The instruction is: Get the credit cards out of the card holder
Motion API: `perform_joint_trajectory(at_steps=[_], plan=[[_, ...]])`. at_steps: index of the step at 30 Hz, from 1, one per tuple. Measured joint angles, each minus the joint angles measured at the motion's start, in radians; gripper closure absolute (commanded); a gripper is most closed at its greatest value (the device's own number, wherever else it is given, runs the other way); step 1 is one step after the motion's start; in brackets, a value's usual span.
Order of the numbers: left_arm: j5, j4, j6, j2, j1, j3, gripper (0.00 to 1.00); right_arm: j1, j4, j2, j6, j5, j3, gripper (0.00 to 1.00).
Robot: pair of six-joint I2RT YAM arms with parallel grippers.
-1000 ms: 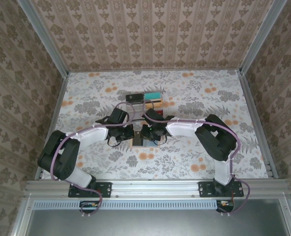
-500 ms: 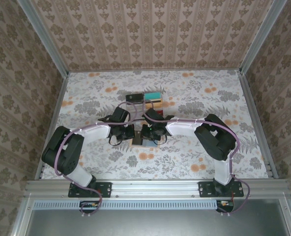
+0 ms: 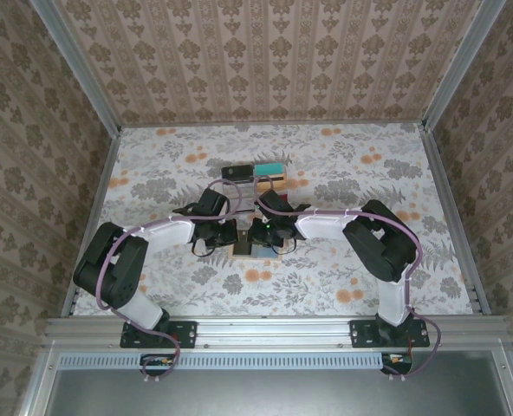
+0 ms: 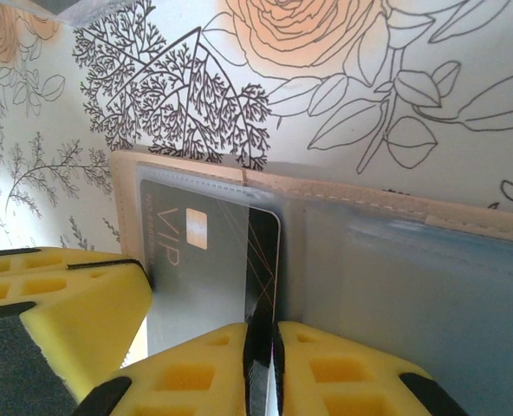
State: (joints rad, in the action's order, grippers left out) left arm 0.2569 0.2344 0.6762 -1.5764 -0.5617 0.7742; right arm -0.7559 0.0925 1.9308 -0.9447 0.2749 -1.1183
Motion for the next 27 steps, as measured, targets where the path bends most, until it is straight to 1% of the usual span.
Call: perform_joint_trajectory(at_steps=[9, 13, 16, 21, 24, 27], plan=[[-0.008, 0.0, 0.0, 0.0, 0.0, 0.0, 0.97, 0.012, -0.072, -0.007, -0.036, 0.019, 0.04, 0.9], [-0.011, 0.0, 0.0, 0.0, 0.0, 0.0, 0.9, 0.013, -0.091, -0.023, -0.047, 0.018, 0.058, 0.92], [-0.017, 0.0, 0.0, 0.0, 0.0, -0.003, 0.87, 0.017, -0.095, -0.041, -0.051, 0.013, 0.078, 0.93], [-0.02, 0.0, 0.0, 0.001, 0.0, -0.008, 0.86, 0.021, -0.106, -0.054, -0.057, 0.003, 0.111, 0.94], [-0.021, 0.0, 0.0, 0.001, 0.0, -0.008, 0.87, 0.021, -0.12, -0.055, -0.063, 0.003, 0.116, 0.89], [-0.022, 0.0, 0.001, 0.001, 0.0, -0.008, 0.88, 0.021, -0.124, -0.054, -0.077, 0.006, 0.116, 0.78]])
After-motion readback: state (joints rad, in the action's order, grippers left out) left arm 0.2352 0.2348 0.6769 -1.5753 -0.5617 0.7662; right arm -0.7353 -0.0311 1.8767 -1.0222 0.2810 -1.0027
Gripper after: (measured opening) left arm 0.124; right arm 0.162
